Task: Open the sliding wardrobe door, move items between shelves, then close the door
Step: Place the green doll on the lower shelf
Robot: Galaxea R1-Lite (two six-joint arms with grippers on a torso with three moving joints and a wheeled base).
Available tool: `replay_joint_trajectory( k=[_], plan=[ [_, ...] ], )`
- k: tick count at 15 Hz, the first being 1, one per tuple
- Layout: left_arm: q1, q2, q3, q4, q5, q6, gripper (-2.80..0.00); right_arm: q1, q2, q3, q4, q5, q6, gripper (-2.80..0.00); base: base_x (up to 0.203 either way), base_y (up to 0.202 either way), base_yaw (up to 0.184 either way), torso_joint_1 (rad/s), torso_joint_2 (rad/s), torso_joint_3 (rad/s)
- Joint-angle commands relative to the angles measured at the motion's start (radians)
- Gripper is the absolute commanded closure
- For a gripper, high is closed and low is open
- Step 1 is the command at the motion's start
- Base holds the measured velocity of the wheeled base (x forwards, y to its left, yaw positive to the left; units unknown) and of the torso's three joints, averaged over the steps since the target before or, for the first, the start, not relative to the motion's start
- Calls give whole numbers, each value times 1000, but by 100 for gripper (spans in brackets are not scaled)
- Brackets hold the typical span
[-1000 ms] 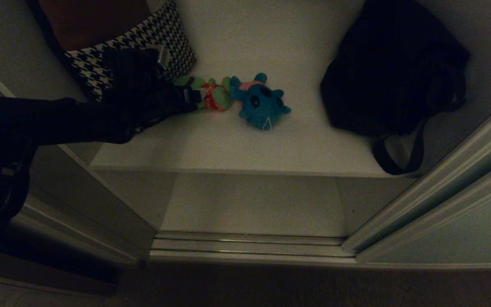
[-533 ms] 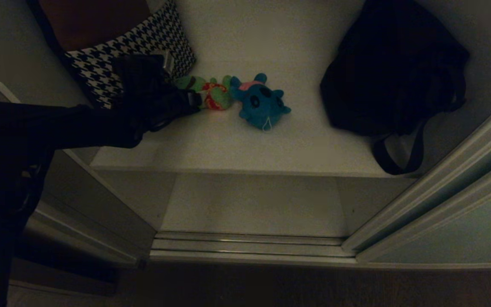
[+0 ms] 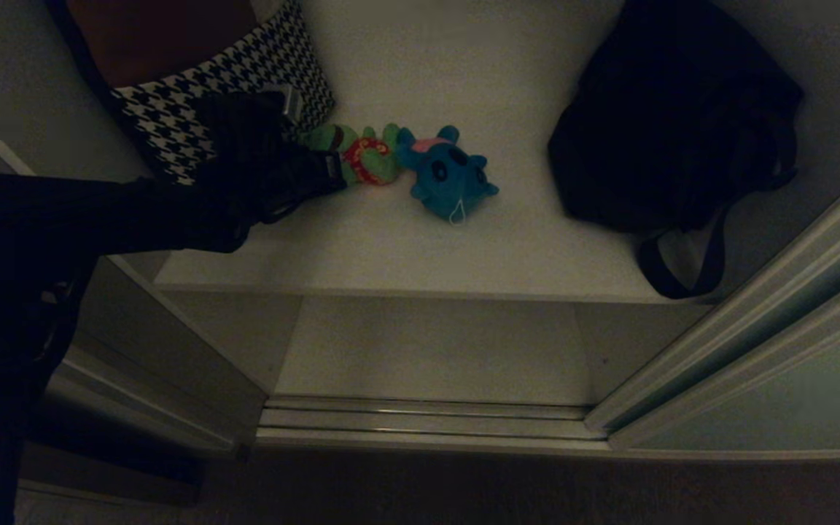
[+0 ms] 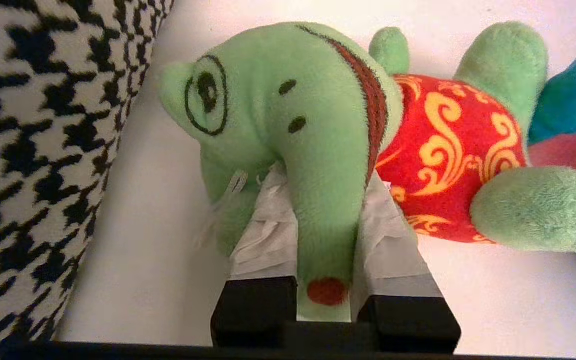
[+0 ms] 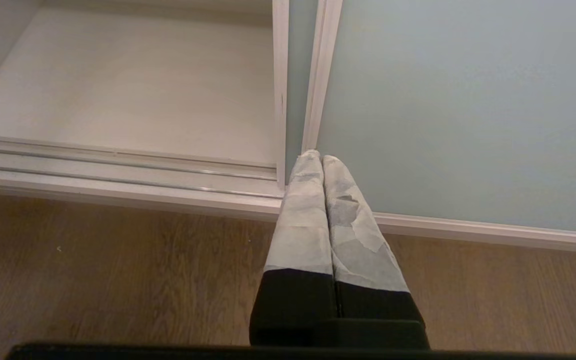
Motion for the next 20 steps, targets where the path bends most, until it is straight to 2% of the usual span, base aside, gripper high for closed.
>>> replay_joint_trajectory(
  k=[1, 4, 9, 14, 20],
  plan=[
    [-5, -37, 10, -12, 9, -1, 0, 0, 0, 0, 0, 1, 0, 0, 0, 0, 0, 0, 0, 0],
    [-6, -97, 35, -22, 20, -6, 0, 0, 0, 0, 0, 1, 0, 0, 0, 0, 0, 0, 0, 0],
    [-6, -240, 152, -32, 43, -5, 0, 0, 0, 0, 0, 0, 0, 0, 0, 0, 0, 0, 0, 0],
    [-17, -479, 347, -16, 38, -14, 0, 0, 0, 0, -1, -1, 0, 0, 0, 0, 0, 0, 0, 0],
    [-17, -784, 605, 106, 41, -23, 0, 0, 0, 0, 0, 1, -1, 0, 0, 0, 0, 0, 0, 0]
  ],
)
